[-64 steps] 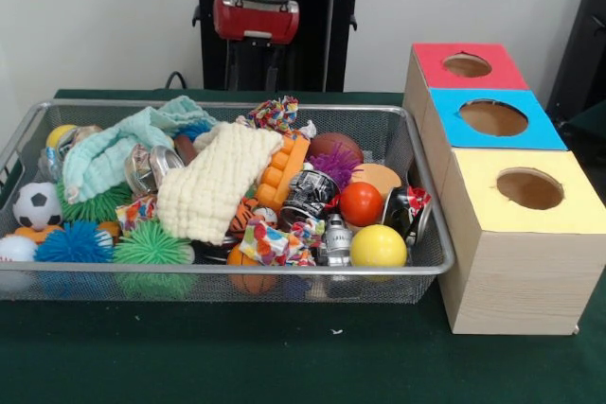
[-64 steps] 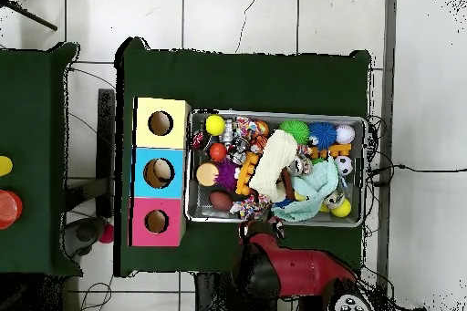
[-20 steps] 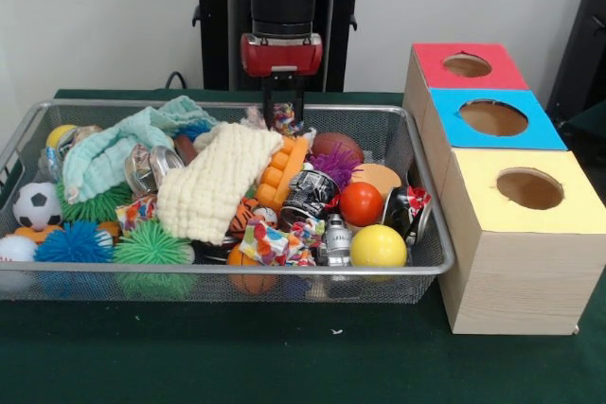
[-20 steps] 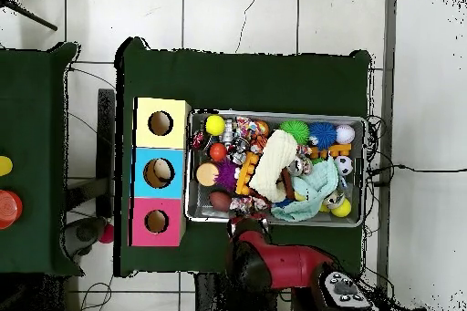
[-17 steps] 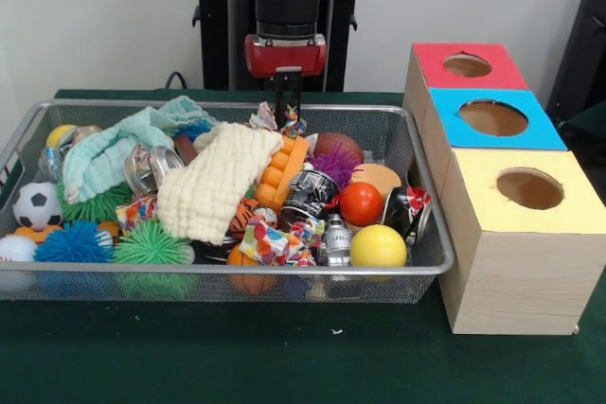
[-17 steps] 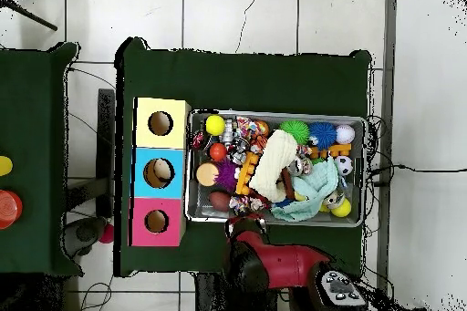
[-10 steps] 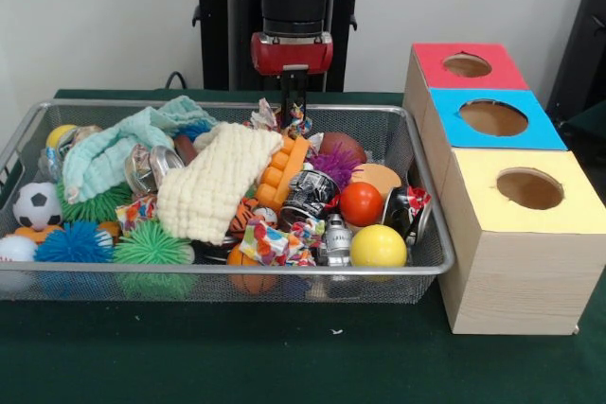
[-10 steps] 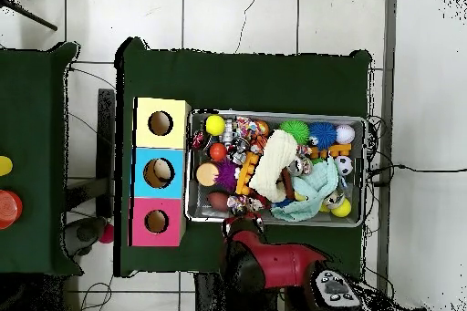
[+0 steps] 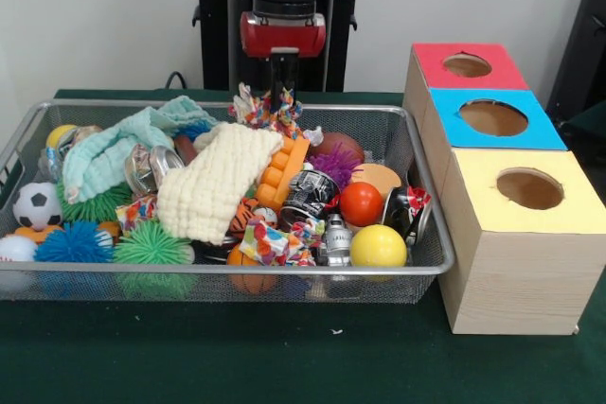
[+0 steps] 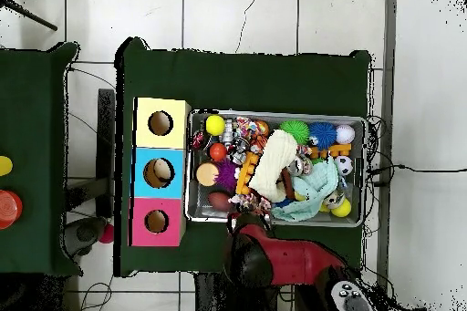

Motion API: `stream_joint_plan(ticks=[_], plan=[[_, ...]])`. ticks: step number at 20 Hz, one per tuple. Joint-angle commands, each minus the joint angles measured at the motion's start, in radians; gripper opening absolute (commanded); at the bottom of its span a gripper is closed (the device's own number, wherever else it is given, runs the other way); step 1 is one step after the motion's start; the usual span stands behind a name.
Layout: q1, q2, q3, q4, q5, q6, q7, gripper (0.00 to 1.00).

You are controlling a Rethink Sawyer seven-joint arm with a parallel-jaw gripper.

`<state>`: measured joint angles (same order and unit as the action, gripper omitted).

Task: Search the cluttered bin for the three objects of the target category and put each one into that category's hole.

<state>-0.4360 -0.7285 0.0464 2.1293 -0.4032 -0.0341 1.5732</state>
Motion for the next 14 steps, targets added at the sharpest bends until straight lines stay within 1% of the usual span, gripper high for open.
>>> stream_joint_plan(ticks=[1, 2, 4, 11, 14], plan=[[-0.077, -0.221, 0.212, 0.024, 0.151, 0.257, 0.127, 0.0], [-0.081, -0.236, 0.221, 0.027, 0.165, 0.274, 0.123, 0.0], [-0.107, -0.247, 0.26, 0.04, 0.184, 0.27, 0.125, 0.0], [-0.124, -0.302, 0.311, 0.025, 0.246, 0.353, 0.085, 0.0], [-0.131, -0.323, 0.332, 0.02, 0.277, 0.363, 0.09, 0.0]])
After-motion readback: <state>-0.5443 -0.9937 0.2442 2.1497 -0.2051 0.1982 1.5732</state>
